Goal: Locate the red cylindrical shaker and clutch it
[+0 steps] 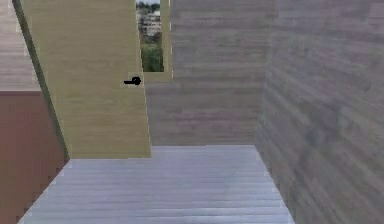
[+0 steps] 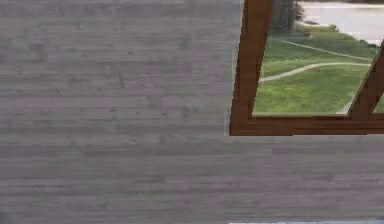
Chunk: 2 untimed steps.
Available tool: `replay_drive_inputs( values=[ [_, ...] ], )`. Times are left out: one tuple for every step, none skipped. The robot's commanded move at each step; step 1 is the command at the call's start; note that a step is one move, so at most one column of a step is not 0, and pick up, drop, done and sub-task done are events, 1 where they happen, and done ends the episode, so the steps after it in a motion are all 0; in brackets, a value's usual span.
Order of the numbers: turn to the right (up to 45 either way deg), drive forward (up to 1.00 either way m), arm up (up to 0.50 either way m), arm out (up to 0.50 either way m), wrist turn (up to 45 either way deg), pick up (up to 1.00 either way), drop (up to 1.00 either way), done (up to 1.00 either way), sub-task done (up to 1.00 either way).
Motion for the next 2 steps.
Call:
replay_drive_inputs(
  values=[
    [45.0, 0.0, 0.0, 0.0, 0.0, 0.0, 0.0, 0.0, 0.0],
    [24.0, 0.0, 0.0, 0.0, 0.0, 0.0, 0.0, 0.0, 0.0]
  ],
)
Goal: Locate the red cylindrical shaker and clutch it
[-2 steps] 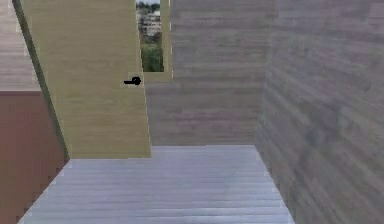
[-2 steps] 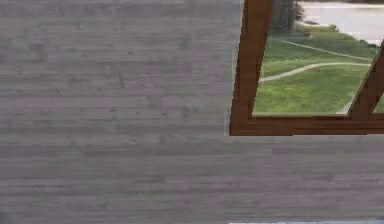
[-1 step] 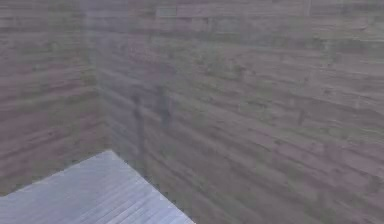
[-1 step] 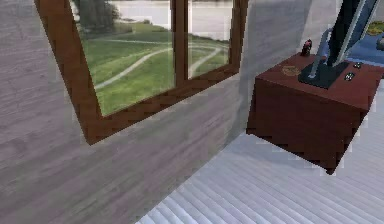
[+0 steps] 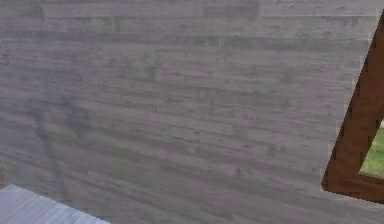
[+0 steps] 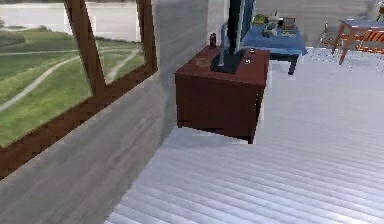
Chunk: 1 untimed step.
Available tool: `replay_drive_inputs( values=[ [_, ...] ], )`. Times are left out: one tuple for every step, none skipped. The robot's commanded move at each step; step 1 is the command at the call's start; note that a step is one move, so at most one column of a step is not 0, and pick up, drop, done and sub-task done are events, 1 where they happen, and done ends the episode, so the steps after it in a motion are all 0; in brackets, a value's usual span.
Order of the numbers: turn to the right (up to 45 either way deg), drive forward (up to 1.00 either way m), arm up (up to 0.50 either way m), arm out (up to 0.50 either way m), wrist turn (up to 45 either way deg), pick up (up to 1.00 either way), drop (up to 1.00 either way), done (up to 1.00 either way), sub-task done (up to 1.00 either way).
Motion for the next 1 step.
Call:
replay_drive_inputs(
  values=[
    [0.0, 0.05, 0.0, 0.0, 0.0, 0.0, 0.0, 0.0, 0.0]
  ],
)
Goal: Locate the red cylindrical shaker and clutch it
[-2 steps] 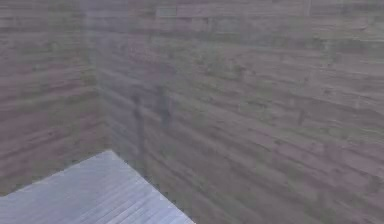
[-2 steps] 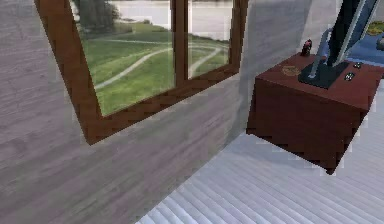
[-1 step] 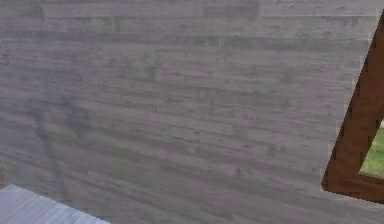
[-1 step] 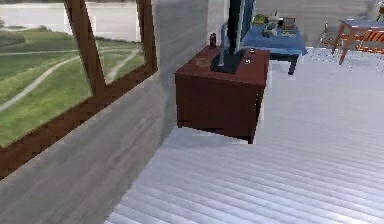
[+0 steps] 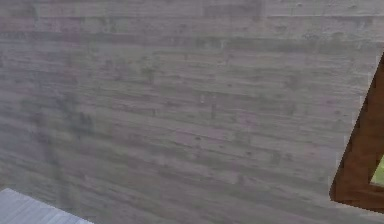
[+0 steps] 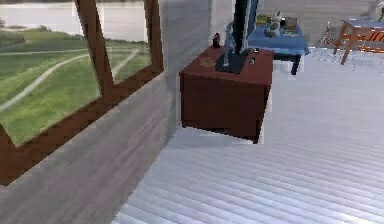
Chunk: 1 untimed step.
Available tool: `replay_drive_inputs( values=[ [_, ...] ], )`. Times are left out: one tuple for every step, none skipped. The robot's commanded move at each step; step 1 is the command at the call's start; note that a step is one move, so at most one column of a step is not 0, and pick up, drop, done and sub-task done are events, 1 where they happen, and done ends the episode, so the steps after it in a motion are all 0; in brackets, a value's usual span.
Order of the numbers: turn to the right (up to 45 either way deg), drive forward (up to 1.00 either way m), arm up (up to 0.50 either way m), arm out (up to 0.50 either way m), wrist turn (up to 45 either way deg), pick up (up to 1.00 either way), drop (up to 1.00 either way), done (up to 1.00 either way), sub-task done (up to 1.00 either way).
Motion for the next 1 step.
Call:
replay_drive_inputs(
  values=[
    [-45.0, 0.0, 0.0, 0.0, 0.0, 0.0, 0.0, 0.0, 0.0]
  ],
)
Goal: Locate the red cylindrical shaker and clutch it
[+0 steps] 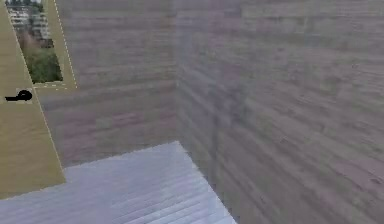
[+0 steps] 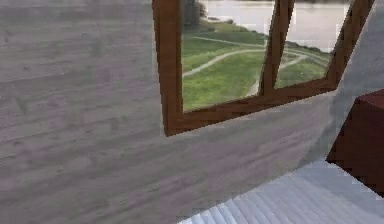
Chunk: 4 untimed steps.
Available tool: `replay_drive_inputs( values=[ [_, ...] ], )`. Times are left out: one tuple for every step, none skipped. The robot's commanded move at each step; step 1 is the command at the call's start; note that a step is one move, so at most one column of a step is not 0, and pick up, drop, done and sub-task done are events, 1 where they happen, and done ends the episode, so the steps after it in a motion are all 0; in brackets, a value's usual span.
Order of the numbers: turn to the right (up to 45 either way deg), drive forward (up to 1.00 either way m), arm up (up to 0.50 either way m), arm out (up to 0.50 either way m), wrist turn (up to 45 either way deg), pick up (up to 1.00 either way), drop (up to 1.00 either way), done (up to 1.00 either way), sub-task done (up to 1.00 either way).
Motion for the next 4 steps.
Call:
replay_drive_inputs(
  values=[
    [-42.0, 0.0, 0.0, 0.0, 0.0, 0.0, 0.0, 0.0, 0.0],
    [0.0, 0.6, 0.0, 0.0, 0.0, 0.0, 0.0, 0.0, 0.0],
    [12.0, 0.0, 0.0, 0.0, 0.0, 0.0, 0.0, 0.0, 0.0],
    [3.0, 0.0, 0.0, 0.0, 0.0, 0.0, 0.0, 0.0, 0.0]
  ],
)
